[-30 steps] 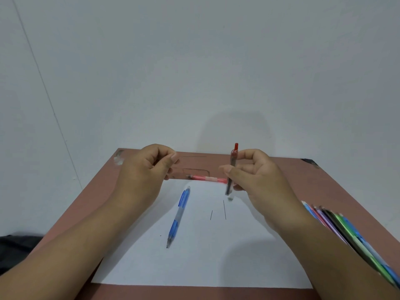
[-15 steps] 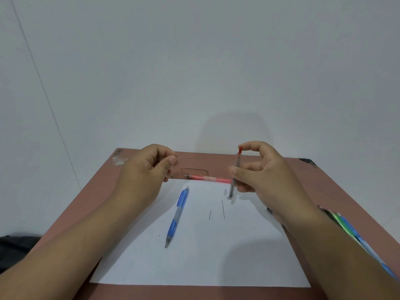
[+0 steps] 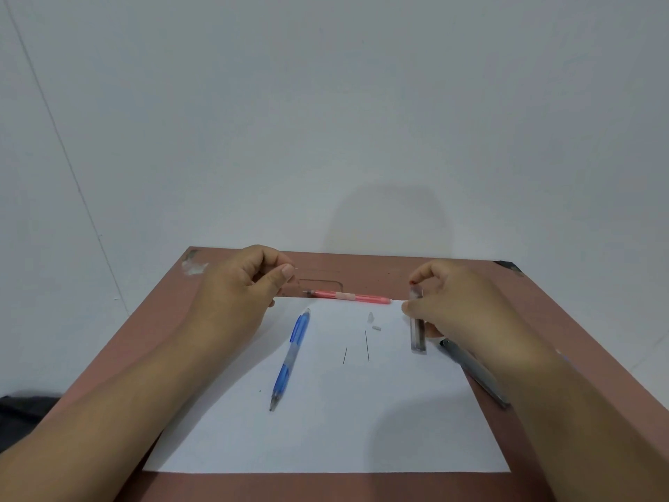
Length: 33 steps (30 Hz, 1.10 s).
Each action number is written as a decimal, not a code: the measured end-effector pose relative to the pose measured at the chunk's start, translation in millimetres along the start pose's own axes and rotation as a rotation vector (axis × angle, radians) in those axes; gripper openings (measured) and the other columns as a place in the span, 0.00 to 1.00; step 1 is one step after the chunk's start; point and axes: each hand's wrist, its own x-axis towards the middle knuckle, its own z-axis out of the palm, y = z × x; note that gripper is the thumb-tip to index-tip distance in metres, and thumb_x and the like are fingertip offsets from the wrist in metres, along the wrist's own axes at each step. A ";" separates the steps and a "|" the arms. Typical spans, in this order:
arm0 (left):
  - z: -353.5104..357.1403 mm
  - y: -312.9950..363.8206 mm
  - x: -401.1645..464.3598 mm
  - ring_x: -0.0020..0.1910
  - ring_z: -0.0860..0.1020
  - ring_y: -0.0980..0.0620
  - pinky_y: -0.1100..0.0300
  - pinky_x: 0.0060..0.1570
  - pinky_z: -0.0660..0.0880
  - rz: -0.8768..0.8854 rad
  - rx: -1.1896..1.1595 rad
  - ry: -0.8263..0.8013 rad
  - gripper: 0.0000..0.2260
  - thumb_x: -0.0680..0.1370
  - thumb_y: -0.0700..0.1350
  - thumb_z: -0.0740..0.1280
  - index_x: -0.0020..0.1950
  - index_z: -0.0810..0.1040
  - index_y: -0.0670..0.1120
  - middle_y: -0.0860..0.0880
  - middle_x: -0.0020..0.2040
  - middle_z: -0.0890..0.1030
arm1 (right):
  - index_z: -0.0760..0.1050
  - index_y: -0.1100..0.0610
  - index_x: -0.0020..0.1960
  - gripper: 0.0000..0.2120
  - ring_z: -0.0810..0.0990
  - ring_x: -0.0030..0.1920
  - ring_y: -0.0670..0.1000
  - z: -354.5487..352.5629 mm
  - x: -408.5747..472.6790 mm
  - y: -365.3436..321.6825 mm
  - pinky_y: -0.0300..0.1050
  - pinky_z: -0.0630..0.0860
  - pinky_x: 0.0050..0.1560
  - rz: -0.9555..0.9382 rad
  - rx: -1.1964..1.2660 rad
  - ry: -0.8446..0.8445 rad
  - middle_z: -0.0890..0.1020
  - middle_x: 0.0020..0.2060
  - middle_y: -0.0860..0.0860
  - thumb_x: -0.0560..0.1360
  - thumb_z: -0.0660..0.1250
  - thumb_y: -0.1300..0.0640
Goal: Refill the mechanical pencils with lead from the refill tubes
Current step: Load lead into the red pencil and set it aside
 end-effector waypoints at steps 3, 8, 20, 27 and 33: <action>0.4 0.3 -1.7 0.38 0.79 0.53 0.71 0.37 0.74 0.002 0.034 -0.015 0.06 0.80 0.45 0.69 0.43 0.82 0.53 0.53 0.40 0.83 | 0.81 0.46 0.50 0.11 0.82 0.40 0.43 0.9 -0.4 2.3 0.42 0.79 0.40 -0.015 -0.185 -0.033 0.81 0.42 0.42 0.70 0.75 0.58; 2.1 2.1 -5.2 0.37 0.77 0.61 0.74 0.38 0.72 0.023 0.076 -0.049 0.06 0.80 0.46 0.69 0.43 0.82 0.53 0.58 0.40 0.82 | 0.78 0.41 0.62 0.17 0.80 0.41 0.41 4.6 -2.3 4.5 0.43 0.79 0.49 -0.062 -0.360 0.006 0.78 0.37 0.35 0.74 0.72 0.50; 8.3 4.0 -10.2 0.40 0.78 0.53 0.64 0.38 0.72 0.260 0.226 -0.103 0.07 0.79 0.48 0.70 0.45 0.84 0.60 0.58 0.39 0.83 | 0.83 0.41 0.59 0.12 0.75 0.51 0.45 39.7 -12.1 -10.9 0.41 0.75 0.51 -0.724 -0.267 0.140 0.78 0.47 0.38 0.76 0.73 0.48; 11.0 0.9 -11.0 0.42 0.79 0.61 0.73 0.40 0.72 0.515 0.282 -0.033 0.04 0.77 0.45 0.73 0.47 0.86 0.54 0.65 0.38 0.82 | 0.86 0.47 0.49 0.04 0.77 0.43 0.51 48.9 -6.4 -11.9 0.47 0.77 0.40 -0.847 -0.273 0.345 0.79 0.41 0.45 0.76 0.73 0.54; 8.0 10.4 -18.0 0.48 0.81 0.61 0.72 0.46 0.74 0.384 0.057 -0.115 0.14 0.79 0.64 0.61 0.57 0.81 0.60 0.64 0.47 0.83 | 0.84 0.50 0.47 0.05 0.78 0.42 0.50 43.2 -4.1 -9.1 0.45 0.77 0.43 -0.830 -0.289 0.379 0.82 0.40 0.44 0.75 0.71 0.58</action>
